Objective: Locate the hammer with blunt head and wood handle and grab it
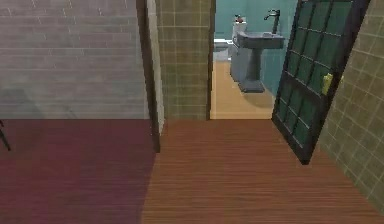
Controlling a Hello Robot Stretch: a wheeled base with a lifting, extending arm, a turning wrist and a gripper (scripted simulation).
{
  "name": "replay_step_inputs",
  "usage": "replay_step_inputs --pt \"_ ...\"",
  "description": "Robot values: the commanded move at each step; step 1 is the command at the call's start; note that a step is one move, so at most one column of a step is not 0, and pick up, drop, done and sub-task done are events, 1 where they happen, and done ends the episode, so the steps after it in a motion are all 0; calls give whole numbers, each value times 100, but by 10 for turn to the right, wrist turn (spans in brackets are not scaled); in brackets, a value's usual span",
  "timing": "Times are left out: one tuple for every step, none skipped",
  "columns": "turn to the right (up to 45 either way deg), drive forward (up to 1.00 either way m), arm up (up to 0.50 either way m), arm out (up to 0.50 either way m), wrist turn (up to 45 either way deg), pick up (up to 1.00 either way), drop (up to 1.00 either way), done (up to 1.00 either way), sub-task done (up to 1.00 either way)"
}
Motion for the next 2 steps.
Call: replay_step_inputs --pt "-390 0 0 0 0 0 0 0 0" --pt "-30 0 0 0 0 0 0 0 0"
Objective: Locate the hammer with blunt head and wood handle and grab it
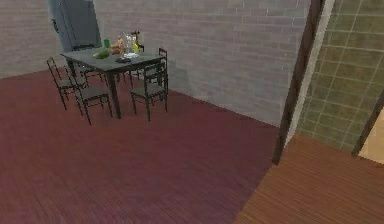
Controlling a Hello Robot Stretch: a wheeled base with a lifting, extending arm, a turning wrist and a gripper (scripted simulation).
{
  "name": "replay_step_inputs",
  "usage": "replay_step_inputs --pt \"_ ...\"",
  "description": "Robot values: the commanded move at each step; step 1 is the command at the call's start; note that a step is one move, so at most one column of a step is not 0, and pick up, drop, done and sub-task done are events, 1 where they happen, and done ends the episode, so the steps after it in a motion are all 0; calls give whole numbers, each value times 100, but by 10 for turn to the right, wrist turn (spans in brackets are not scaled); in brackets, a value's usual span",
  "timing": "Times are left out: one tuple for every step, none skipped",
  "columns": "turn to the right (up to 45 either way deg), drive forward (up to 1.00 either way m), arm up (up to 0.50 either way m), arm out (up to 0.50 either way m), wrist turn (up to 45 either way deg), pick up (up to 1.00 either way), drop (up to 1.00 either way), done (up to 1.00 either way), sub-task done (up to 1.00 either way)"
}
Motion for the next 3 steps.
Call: replay_step_inputs --pt "450 0 0 0 0 0 0 0 0" --pt "450 0 0 0 0 0 0 0 0" --pt "390 0 0 0 0 0 0 0 0"
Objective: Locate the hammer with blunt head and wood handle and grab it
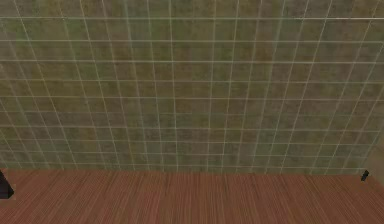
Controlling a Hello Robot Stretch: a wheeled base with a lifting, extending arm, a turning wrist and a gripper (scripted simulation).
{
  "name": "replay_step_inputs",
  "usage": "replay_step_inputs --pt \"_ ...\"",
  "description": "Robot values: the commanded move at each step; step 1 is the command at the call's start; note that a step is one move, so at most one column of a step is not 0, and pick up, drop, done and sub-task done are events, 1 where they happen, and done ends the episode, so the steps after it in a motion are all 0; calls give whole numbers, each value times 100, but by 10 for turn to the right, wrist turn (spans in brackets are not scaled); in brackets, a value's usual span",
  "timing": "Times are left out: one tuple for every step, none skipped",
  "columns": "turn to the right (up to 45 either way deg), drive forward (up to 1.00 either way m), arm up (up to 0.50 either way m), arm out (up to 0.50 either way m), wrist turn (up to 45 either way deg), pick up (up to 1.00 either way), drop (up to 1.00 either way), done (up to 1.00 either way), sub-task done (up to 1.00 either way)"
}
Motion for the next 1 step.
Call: replay_step_inputs --pt "0 25 0 0 0 0 0 0 0"
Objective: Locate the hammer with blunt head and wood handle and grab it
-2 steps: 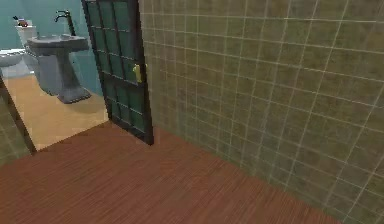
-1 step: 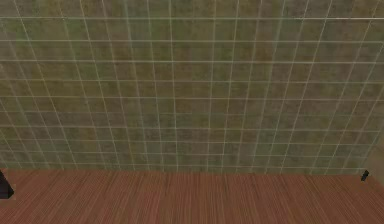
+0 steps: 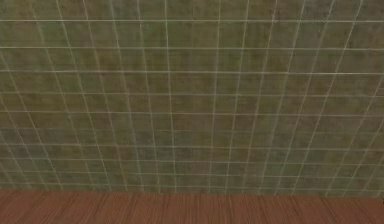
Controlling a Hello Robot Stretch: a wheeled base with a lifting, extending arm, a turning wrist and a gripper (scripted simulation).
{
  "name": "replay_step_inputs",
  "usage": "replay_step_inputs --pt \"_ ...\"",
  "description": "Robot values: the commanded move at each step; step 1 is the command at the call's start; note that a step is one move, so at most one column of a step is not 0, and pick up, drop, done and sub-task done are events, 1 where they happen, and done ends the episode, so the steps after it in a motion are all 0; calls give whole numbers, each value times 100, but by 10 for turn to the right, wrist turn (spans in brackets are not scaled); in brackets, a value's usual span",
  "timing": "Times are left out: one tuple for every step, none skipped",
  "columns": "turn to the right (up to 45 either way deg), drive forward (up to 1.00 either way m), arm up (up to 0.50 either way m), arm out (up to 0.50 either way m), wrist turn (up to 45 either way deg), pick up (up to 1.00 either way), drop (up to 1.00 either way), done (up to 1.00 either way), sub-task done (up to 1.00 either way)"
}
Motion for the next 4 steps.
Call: replay_step_inputs --pt "-330 0 0 0 0 0 0 0 0" --pt "0 20 0 0 0 0 0 0 0" --pt "-450 0 0 0 0 0 0 0 0" --pt "-450 0 0 0 0 0 0 0 0"
